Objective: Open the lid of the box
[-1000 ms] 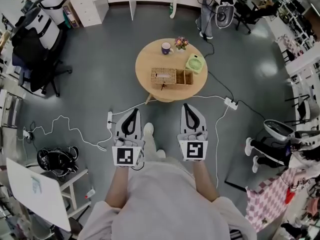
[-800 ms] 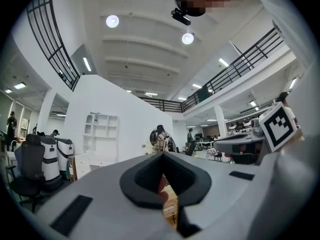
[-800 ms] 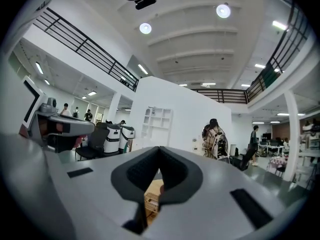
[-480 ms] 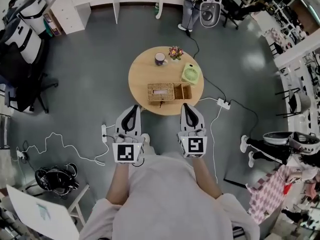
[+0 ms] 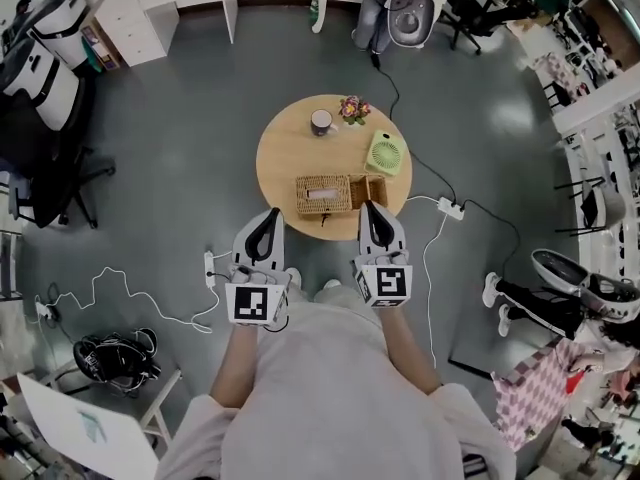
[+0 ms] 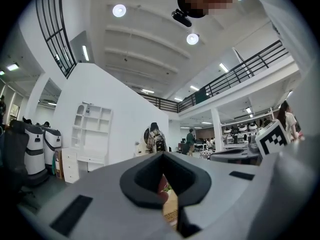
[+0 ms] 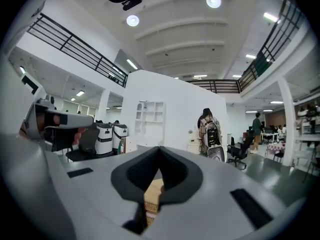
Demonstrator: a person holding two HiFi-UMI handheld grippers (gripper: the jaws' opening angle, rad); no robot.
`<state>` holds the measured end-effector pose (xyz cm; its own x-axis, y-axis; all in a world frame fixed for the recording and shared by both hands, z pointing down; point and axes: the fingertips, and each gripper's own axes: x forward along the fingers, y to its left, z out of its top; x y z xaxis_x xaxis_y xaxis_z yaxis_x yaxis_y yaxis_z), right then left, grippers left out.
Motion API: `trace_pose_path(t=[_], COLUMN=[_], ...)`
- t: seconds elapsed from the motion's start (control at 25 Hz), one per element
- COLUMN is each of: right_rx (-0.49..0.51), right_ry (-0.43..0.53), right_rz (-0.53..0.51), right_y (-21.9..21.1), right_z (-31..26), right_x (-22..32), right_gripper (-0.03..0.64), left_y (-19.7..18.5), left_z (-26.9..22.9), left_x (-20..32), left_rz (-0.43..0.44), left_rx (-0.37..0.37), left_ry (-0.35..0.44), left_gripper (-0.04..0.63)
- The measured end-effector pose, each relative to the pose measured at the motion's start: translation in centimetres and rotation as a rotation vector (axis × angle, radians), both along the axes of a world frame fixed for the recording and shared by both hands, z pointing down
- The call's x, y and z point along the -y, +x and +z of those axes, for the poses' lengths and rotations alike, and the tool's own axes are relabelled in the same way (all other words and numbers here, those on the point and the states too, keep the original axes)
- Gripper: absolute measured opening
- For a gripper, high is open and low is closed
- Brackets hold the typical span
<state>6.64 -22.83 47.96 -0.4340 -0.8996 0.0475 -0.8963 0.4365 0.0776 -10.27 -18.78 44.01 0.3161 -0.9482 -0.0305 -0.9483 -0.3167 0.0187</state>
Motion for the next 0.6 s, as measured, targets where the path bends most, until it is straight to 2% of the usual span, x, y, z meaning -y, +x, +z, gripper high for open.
trace_pose_path(t=[0.12, 0.2, 0.28, 0.48, 0.6], right_rx=[0.063, 0.154, 0.300, 0.761, 0.978], right_ry=[-0.021, -0.034, -0.060, -0.157, -0.164], right_rz=[-0.020, -0.047, -0.071, -0.080, -0.106], right_y=[0.1, 0.1, 0.4, 2.5, 3.3], right_z=[0.9, 1.2, 1.4, 2.1, 2.0], right_x=[1.1, 1.4, 1.6, 2.4, 3.0], right_gripper=[-0.005, -0.005, -0.005, -0.005, -0.005], left_y=[0.0, -0.1, -0.2, -0.3, -0.4], left_z=[0.4, 0.5, 0.7, 0.7, 0.8], left_x=[0.5, 0.8, 0.9, 1.1, 1.3], left_rz=[-0.008, -0.018, -0.027, -0.036, -0.032], left_rx=[0.015, 0.018, 0.019, 0.050, 0.050], left_ry=[-0.016, -0.016, -0.020, -0.024, -0.032], left_gripper=[-0.005, -0.005, -0.005, -0.005, -0.005])
